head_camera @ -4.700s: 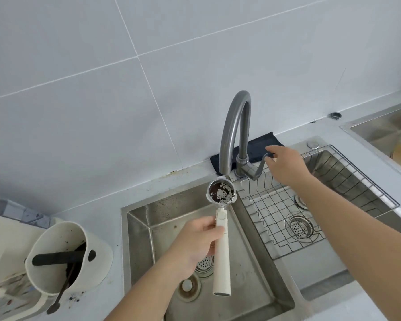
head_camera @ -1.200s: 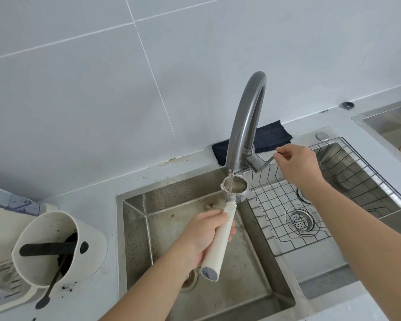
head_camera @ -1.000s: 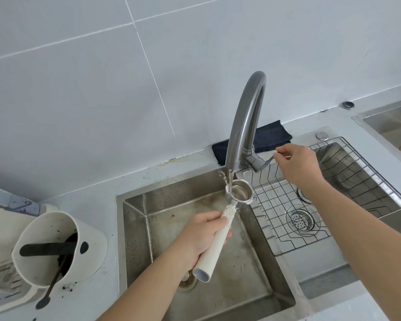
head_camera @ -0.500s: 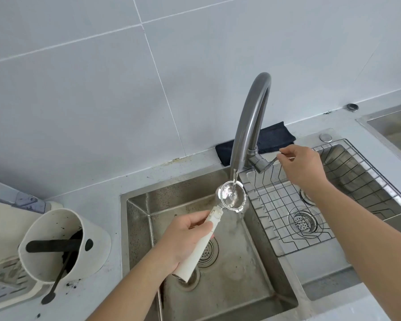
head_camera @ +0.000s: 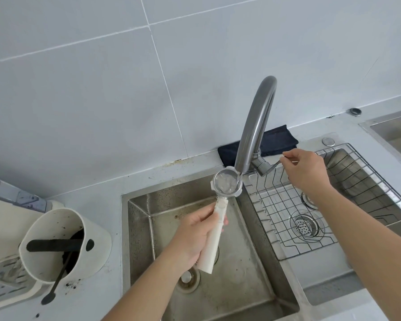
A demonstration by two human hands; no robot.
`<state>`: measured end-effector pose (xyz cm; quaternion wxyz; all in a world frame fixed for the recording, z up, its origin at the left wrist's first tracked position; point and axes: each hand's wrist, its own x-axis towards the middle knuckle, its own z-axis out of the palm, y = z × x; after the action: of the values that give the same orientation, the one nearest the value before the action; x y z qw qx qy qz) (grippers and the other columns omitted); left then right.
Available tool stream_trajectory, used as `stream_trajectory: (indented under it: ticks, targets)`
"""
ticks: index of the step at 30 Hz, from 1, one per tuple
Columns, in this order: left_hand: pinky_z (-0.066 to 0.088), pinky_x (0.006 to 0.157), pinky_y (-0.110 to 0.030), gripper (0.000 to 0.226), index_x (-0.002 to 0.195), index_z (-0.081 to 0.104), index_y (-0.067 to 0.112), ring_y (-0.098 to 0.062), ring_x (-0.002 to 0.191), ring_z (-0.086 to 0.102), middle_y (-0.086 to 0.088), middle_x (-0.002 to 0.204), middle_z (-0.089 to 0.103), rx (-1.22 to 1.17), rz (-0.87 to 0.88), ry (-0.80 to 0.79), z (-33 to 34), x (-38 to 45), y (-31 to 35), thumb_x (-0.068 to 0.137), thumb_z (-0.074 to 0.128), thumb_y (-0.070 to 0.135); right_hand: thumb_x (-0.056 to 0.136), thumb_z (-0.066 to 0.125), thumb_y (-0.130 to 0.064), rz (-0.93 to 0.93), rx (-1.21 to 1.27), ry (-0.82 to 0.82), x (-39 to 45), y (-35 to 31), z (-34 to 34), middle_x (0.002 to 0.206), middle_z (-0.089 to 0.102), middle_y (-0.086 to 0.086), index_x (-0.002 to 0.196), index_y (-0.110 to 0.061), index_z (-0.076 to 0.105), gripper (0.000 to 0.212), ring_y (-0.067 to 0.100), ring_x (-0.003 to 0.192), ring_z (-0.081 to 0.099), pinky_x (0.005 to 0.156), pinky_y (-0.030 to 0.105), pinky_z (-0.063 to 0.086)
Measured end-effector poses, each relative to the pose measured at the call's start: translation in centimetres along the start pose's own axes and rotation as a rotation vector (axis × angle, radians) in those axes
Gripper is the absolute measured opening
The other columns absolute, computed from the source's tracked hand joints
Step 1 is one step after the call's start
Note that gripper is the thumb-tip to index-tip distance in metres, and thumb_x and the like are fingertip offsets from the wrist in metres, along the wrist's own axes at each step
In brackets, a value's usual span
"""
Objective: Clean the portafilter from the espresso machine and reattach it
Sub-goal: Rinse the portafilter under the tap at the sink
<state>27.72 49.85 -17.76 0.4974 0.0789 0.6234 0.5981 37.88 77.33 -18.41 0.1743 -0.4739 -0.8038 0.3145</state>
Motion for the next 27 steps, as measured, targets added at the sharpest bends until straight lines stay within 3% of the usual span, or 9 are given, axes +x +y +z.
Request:
stream_trajectory:
  ticks: [5,11,19,27]
  targets:
    - [0.054,0.081,-0.034,0.024,0.115,0.07,0.004,-0.022,0.086,0.069,-0.015,0.097,0.072,-0.244,-0.054,0.016,1.7,1.2,0.2,0.094,0.058,0.006,0.093,0.061,-0.027,-0.006,0.004,0.004,0.0,0.0,0.1,0.104,0.073,0.006,0.114,-0.01,0.07,0.029,0.015,0.084,0.06,0.076,0.027,0.044]
    - [0.053,0.09,-0.039,0.025,0.118,0.066,0.001,-0.023,0.084,0.067,-0.013,0.091,0.069,-0.322,-0.091,0.019,3.8,2.5,1.4,0.095,0.055,0.003,0.093,0.06,-0.026,-0.015,0.003,0.011,0.0,0.2,0.2,0.104,0.073,0.006,0.115,-0.009,0.07,0.029,0.014,0.085,0.06,0.076,0.025,0.042]
    - [0.056,0.075,-0.031,0.023,0.112,0.065,-0.001,-0.024,0.082,0.063,-0.016,0.09,0.067,-0.441,-0.175,0.054,5.6,4.1,2.5,0.099,0.052,0.012,0.093,0.061,-0.027,-0.018,-0.007,0.016,0.1,0.2,0.2,0.104,0.073,0.006,0.113,-0.011,0.07,0.028,0.013,0.085,0.06,0.079,0.026,0.043]
    - [0.051,0.047,-0.025,0.023,0.103,0.062,-0.003,-0.016,0.056,0.059,-0.014,0.083,0.063,-0.618,-0.308,0.07,6.2,5.2,3.3,0.096,0.052,0.016,0.093,0.06,-0.026,-0.013,0.018,0.021,0.0,0.2,0.1,0.101,0.073,0.004,0.114,-0.011,0.07,0.028,0.014,0.084,0.061,0.08,0.028,0.047]
